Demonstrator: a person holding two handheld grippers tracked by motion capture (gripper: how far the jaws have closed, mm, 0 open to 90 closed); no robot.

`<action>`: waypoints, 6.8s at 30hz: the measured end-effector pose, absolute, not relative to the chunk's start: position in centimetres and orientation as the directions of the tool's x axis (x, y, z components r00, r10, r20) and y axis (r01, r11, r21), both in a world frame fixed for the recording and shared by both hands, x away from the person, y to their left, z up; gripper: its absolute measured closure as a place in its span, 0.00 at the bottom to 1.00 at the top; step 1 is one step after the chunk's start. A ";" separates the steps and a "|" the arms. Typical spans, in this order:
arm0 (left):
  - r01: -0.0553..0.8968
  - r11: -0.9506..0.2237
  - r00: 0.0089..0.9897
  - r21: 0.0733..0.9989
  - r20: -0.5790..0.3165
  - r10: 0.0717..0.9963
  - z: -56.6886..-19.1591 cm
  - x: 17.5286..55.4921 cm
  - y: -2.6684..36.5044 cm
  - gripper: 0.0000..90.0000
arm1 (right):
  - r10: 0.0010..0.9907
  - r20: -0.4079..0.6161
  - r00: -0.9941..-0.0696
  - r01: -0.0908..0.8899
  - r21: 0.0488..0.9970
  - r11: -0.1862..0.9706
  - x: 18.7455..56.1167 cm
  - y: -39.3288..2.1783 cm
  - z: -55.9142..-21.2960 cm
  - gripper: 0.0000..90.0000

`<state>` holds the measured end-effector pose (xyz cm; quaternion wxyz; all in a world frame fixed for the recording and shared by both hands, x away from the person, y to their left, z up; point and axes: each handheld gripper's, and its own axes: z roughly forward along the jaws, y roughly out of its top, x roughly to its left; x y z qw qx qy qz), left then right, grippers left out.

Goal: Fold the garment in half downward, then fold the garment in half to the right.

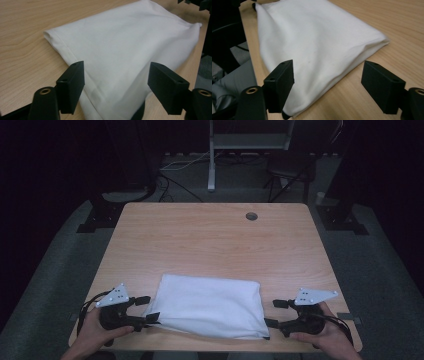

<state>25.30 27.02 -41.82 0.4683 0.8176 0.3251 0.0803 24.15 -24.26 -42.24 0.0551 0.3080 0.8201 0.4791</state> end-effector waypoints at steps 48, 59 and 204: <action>0.544 -0.386 0.721 0.745 -0.180 0.669 -42.9 35.6 24.0 0.44 | 0.709 0.112 -0.697 0.534 0.740 0.408 32.6 -20.2 -43.3 0.54; 0.560 -0.402 0.728 0.724 -0.198 0.657 -43.6 35.3 23.6 0.76 | 0.691 0.093 -0.717 0.517 0.735 0.438 32.7 -19.6 -43.9 0.89; 0.602 -0.393 0.632 0.695 -0.115 0.766 -42.4 45.7 19.7 0.84 | 0.455 -0.010 -0.890 0.248 0.828 0.503 30.8 -3.6 -40.1 0.23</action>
